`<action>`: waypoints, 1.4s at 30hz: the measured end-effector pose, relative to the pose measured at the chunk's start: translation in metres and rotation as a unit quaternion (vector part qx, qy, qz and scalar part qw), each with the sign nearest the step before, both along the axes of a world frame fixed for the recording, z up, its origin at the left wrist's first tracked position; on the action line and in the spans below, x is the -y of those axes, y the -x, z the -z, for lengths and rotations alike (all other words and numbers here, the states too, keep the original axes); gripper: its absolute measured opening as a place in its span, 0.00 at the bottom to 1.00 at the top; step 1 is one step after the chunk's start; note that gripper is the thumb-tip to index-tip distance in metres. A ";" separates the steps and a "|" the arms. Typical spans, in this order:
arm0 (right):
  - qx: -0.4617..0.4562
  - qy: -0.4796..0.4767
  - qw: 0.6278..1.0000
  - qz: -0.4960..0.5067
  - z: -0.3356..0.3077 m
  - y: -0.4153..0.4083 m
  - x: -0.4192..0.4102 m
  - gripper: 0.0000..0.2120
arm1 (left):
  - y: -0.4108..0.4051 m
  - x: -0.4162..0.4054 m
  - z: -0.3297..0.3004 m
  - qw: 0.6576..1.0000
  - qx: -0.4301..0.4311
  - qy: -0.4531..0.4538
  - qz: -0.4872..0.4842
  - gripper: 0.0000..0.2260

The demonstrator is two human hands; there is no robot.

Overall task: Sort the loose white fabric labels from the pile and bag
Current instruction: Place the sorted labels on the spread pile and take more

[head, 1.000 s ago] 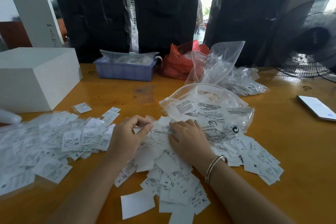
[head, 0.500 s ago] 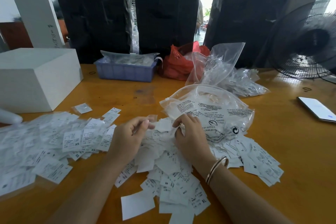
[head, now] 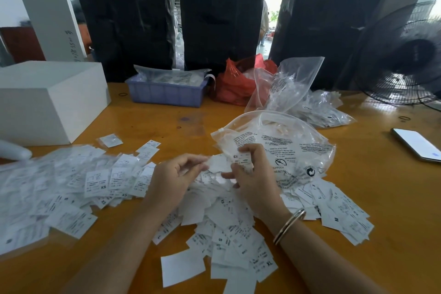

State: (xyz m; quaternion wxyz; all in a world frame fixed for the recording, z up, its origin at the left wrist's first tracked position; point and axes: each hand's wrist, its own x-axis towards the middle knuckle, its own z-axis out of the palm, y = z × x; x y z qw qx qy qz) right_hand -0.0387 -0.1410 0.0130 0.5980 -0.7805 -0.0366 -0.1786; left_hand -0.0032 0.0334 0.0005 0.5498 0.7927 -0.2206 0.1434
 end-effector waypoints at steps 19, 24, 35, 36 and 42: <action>0.066 0.045 0.997 -0.016 -0.001 0.004 0.002 0.04 | 0.002 0.001 -0.001 0.997 0.037 -0.062 0.012 0.07; 0.056 0.056 0.996 -0.035 -0.002 0.004 0.001 0.03 | 0.003 0.002 -0.001 0.997 0.041 -0.069 0.020 0.07; 0.052 0.111 0.992 -0.026 -0.001 0.003 -0.001 0.06 | 0.004 0.003 -0.003 0.996 0.052 -0.060 0.041 0.05; 0.048 0.116 0.992 -0.026 0.000 0.002 -0.001 0.06 | 0.004 0.003 -0.004 0.996 0.053 -0.059 0.042 0.06; 0.051 0.161 0.985 -0.021 0.003 0.001 -0.002 0.05 | 0.004 0.003 -0.004 0.997 0.044 -0.054 0.038 0.05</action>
